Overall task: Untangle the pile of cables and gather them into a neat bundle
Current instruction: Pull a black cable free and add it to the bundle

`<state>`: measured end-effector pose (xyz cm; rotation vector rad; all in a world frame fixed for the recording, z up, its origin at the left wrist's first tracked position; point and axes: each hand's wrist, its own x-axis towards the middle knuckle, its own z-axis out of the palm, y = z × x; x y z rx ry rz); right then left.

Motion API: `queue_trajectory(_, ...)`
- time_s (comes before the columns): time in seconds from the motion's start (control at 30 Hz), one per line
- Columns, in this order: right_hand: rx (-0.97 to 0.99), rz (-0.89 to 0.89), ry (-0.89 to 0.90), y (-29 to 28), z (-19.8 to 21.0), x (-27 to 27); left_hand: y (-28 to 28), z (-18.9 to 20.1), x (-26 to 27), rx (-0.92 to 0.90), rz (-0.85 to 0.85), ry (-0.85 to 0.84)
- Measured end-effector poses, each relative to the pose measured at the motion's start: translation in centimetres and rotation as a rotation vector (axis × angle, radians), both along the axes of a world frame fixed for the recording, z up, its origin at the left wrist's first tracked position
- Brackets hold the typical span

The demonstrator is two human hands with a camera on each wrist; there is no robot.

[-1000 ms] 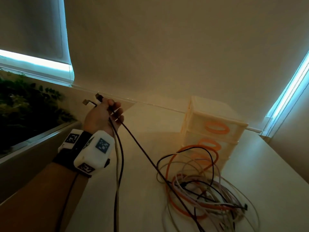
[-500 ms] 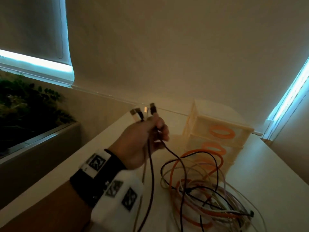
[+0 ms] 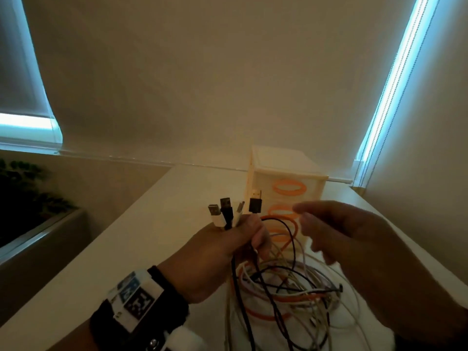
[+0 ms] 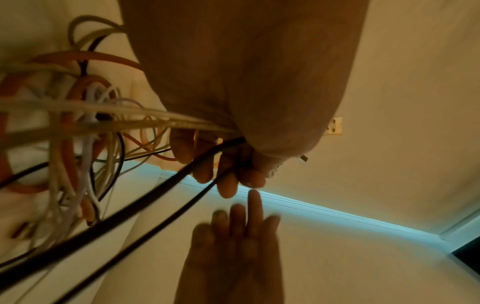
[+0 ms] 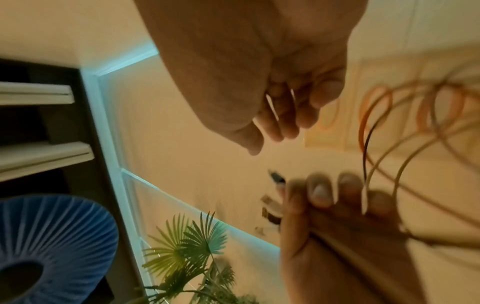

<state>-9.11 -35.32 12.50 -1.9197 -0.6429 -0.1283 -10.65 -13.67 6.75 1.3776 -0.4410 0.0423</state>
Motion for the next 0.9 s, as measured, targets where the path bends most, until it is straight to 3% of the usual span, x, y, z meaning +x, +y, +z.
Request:
queue_trajectory(0.17, -0.102, 0.106, 0.024, 5.6, 1.5, 1.3, -0.2, -0.2, 0.3, 0.072, 0.011, -0.026)
queue_trajectory(0.27, -0.046, 0.128, 0.035, 6.2, 1.4, 1.4, 0.1, -0.1, 0.4, 0.055, 0.035, -0.007)
queue_trajectory(0.43, 0.071, 0.180, 0.221, 7.8, 0.0, 1.2, 0.3, -0.4, 0.7, 0.063, 0.086, 0.030)
queue_trajectory(0.6, 0.201, 0.007, 0.245, 9.0, -3.1, 0.2, 0.5, 0.4, 0.7, -0.023, 0.322, 0.088)
queue_trajectory(0.77, 0.195, 0.113, 0.435, 10.9, -4.5, -2.2, 1.2, 1.8, 0.9, 0.041, 0.516, 0.057)
queue_trajectory(0.83, 0.168, 0.138, 0.415, 11.3, -4.7, -2.5, 1.6, 2.6, 1.1, -0.076, 0.460, 0.105)
queue_trajectory(0.9, 0.102, 0.188, 0.390, 11.0, -5.2, -2.6, 1.9, 3.7, 0.9, -0.333, 0.300, 0.233)
